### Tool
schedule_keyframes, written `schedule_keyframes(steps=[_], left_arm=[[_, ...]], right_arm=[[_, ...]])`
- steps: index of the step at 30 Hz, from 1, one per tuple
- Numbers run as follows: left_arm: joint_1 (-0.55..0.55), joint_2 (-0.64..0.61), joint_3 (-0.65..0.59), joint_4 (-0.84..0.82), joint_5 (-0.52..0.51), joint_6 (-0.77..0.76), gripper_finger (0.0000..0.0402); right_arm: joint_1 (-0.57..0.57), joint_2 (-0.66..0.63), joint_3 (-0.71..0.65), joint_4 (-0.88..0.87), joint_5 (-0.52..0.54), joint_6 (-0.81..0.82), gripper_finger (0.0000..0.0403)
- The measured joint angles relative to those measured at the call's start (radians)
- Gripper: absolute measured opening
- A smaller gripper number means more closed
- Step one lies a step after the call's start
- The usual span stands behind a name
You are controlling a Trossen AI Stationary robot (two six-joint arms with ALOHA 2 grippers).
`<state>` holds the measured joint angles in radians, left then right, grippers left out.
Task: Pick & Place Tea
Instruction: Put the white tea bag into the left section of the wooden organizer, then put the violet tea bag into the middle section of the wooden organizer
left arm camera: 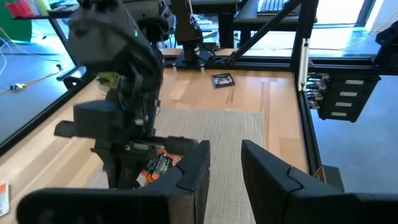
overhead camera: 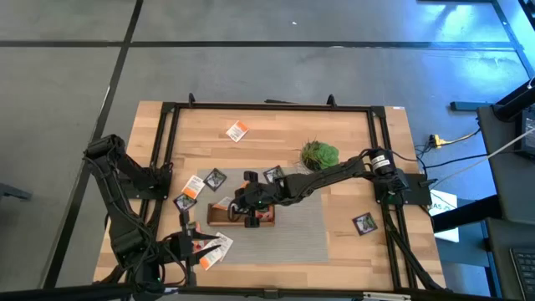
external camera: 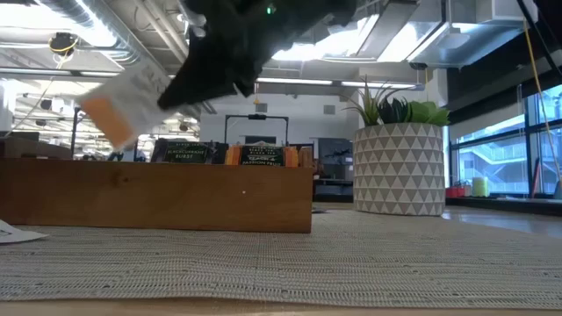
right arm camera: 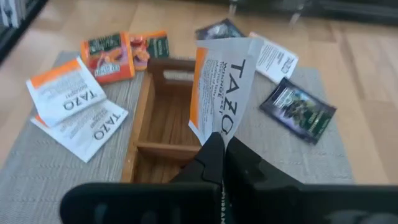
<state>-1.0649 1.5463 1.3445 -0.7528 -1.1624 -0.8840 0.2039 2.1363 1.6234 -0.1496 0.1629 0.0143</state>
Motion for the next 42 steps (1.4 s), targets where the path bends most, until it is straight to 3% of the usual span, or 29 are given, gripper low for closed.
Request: schedule_keyframes(steps=[23,36,42], left_arm=[[0.0,0.0,0.001,-0.026,0.004,-0.049,0.0088],[0.0,0.001,0.001,-0.026,0.012,-0.049,0.0088],[0.0,0.012,0.001,-0.026,0.017,-0.067,0.0088]], right_arm=[[0.0,0.019,0.0,-0.011,0.001,0.003,0.0009],[0.0,0.018,0.0,-0.021,0.002,0.003,0.0072],[0.007,-0.029,0.0,-0.091,0.006,0.001,0.0082]])
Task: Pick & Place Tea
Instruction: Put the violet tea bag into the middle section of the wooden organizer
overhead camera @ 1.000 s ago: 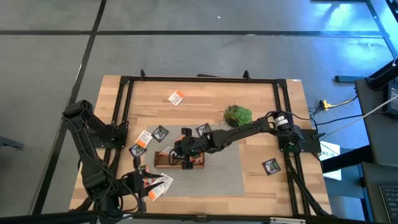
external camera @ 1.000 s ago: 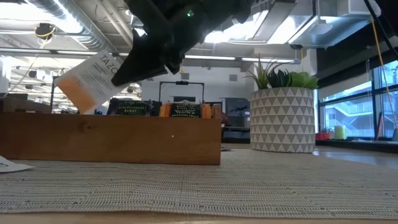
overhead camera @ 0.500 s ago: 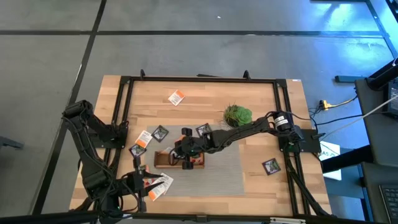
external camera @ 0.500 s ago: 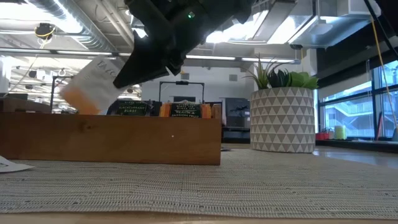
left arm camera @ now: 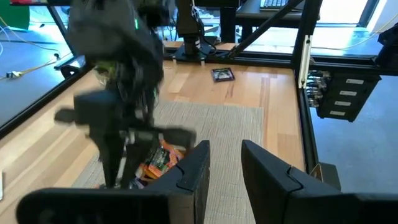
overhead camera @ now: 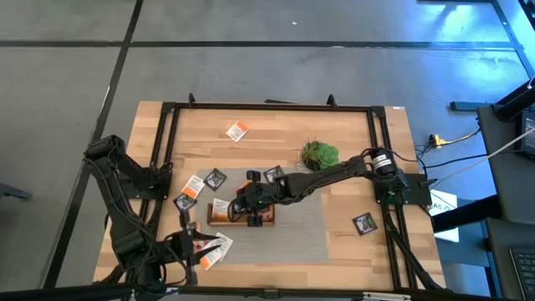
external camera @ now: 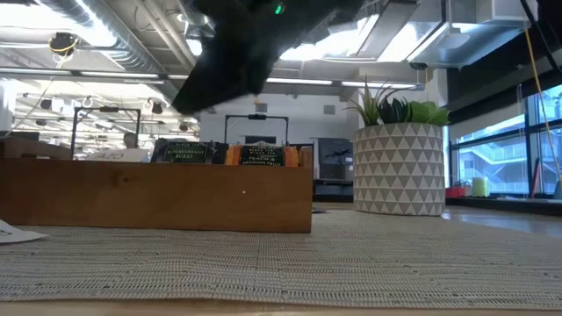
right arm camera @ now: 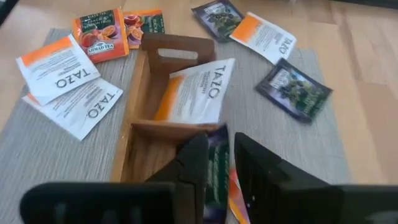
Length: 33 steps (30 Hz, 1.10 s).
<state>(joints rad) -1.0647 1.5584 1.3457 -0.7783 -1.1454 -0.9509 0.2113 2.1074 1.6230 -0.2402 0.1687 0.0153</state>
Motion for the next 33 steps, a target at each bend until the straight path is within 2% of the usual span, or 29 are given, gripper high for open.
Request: schedule_keyframes(steps=[5,8,12,18,22,25,28,33], left_arm=[[0.007,0.04,0.0,0.0,0.092,-0.024,0.0088],[0.019,0.083,0.0,0.004,0.101,-0.042,0.0088],[0.063,0.136,0.0,0.057,0.146,-0.04,0.0088],[0.179,0.193,0.0,0.26,0.276,0.087,0.0088],[0.25,0.23,0.001,0.394,0.381,0.222,0.0088],[0.3,0.255,0.0,0.481,0.474,0.29,0.0088],[0.341,0.28,0.0,0.558,0.538,0.359,0.0088],[0.404,0.317,0.0,0.698,0.641,0.478,0.0088]], right_arm=[[0.072,-0.122,-0.012,-0.172,0.042,0.02,0.0083],[0.145,-0.194,-0.102,-0.204,0.088,0.063,0.0083],[0.245,-0.323,-0.265,-0.194,0.091,0.191,0.0083],[0.386,-0.54,-0.488,-0.22,0.101,0.555,0.0083],[0.49,-0.674,-0.636,-0.269,0.195,0.845,0.0083],[0.566,-0.75,-0.743,-0.312,0.209,1.094,0.0083],[0.628,-0.795,-0.845,-0.322,0.213,1.32,0.0083],[0.678,-0.806,-0.971,-0.35,0.154,1.544,0.0083]])
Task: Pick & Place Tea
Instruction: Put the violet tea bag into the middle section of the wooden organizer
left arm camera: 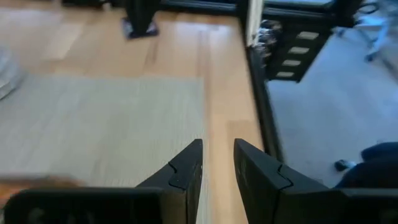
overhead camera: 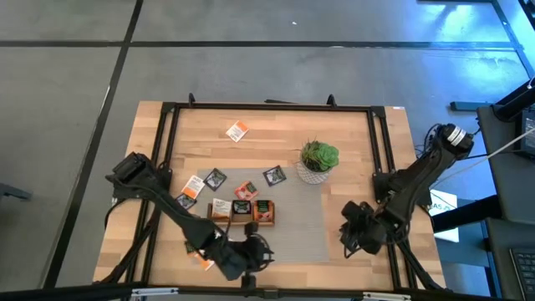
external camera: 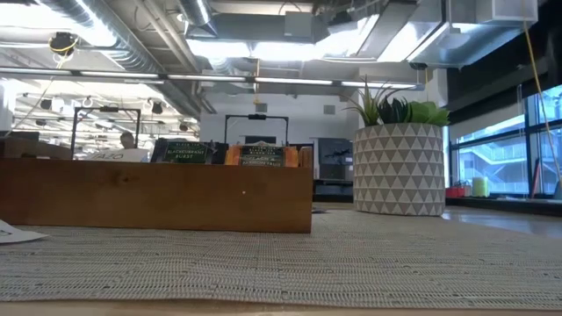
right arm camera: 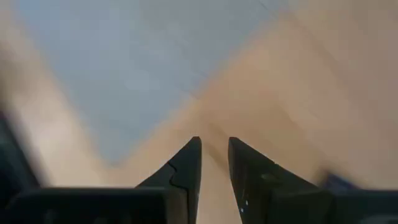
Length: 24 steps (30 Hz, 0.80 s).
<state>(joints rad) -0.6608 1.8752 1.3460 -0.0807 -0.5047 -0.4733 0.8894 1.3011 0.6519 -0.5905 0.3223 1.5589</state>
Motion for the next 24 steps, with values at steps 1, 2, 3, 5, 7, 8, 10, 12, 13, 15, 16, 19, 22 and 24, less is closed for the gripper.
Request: schedule_keyframes(steps=[1,2,3,5,7,8,10,12,13,15,16,19,22,24], left_arm=[[0.01,0.008,0.0,0.03,0.026,0.018,0.0088],[0.017,0.012,0.0,0.042,0.049,0.036,0.0088],[0.025,0.018,-0.001,0.06,0.068,0.052,0.0088],[0.044,0.029,0.0,0.103,0.111,0.075,0.0088],[0.052,0.033,0.0,0.111,0.133,0.089,0.0088],[0.061,0.038,0.0,0.124,0.146,0.092,0.0088],[0.068,0.041,0.0,0.113,0.151,0.094,0.0088],[0.074,0.042,0.0,0.112,0.161,0.094,0.0088],[0.077,0.041,0.0,0.113,0.163,0.094,0.0088],[0.078,0.041,0.0,0.11,0.162,0.094,0.0088],[0.078,0.041,0.0,0.108,0.161,0.095,0.0088],[0.078,0.041,0.0,0.108,0.16,0.106,0.0088],[0.078,0.041,0.0,0.107,0.16,0.106,0.0088],[0.078,0.041,0.0,0.107,0.16,0.109,0.0088]], right_arm=[[0.005,0.004,-0.018,-0.008,-0.021,0.038,0.0083],[0.006,0.009,-0.034,-0.011,-0.042,0.073,0.0083],[0.006,0.011,-0.049,-0.013,-0.057,0.102,0.0083],[0.005,0.016,-0.072,-0.025,-0.087,0.15,0.0083],[0.005,0.019,-0.081,-0.026,-0.103,0.175,0.0083],[0.005,0.019,-0.081,-0.028,-0.104,0.188,0.0083],[0.005,0.018,-0.07,-0.057,-0.106,0.194,0.0083],[0.005,0.018,-0.046,-0.101,-0.107,0.196,0.0083],[0.005,0.018,-0.035,-0.122,-0.11,0.2,0.0083],[0.005,0.018,-0.022,-0.158,-0.129,0.217,0.0083],[0.005,0.018,-0.021,-0.165,-0.145,0.221,0.0083],[0.005,0.026,-0.023,-0.17,-0.19,0.237,0.0083],[0.005,0.048,-0.032,-0.169,-0.22,0.254,0.0083],[0.005,0.067,-0.033,-0.157,-0.227,0.262,0.0083]])
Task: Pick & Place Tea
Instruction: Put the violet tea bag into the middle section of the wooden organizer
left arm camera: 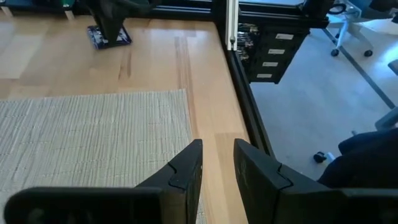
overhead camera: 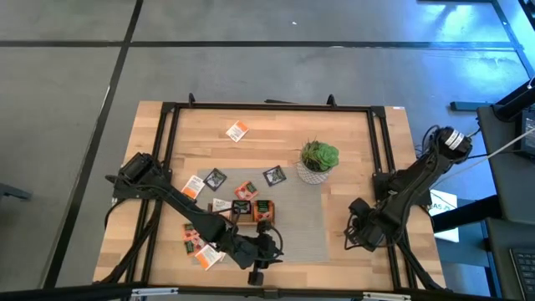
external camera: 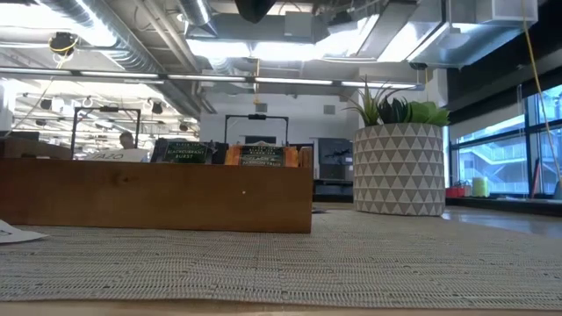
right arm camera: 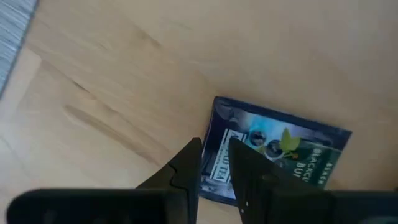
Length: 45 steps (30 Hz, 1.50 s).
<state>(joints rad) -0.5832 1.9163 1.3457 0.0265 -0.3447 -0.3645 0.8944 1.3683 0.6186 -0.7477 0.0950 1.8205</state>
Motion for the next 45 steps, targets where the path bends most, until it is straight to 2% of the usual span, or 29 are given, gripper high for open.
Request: schedule_keyframes(steps=[8,14,24,27,30,36,40,45], left_arm=[[0.001,0.008,0.0,0.015,-0.003,0.011,0.0088],[0.016,0.07,0.0,0.094,-0.008,0.039,0.0088],[0.096,0.201,0.0,0.346,0.175,0.056,0.0088],[0.12,0.229,0.0,0.433,0.2,0.055,0.0088],[0.138,0.245,0.0,0.522,0.189,0.056,0.0088],[0.175,0.245,0.002,0.589,0.168,0.083,0.0088],[0.192,0.251,0.048,0.536,0.159,0.091,0.0088],[0.188,0.289,0.174,0.387,0.126,0.183,0.0088]], right_arm=[[0.0,0.083,0.007,0.133,0.018,-0.01,0.0083],[0.0,0.1,0.002,0.304,0.143,-0.065,0.0083],[-0.002,0.17,0.0,0.496,0.267,-0.192,0.0083],[-0.002,0.164,0.002,0.56,0.317,-0.299,0.0083],[-0.005,0.141,0.051,0.528,0.324,-0.36,0.0083],[0.0,0.106,0.174,0.253,0.324,-0.357,0.0083],[0.0,0.103,0.237,0.114,0.261,-0.361,0.0083],[0.0,0.103,0.268,0.083,0.275,-0.363,0.0083]])
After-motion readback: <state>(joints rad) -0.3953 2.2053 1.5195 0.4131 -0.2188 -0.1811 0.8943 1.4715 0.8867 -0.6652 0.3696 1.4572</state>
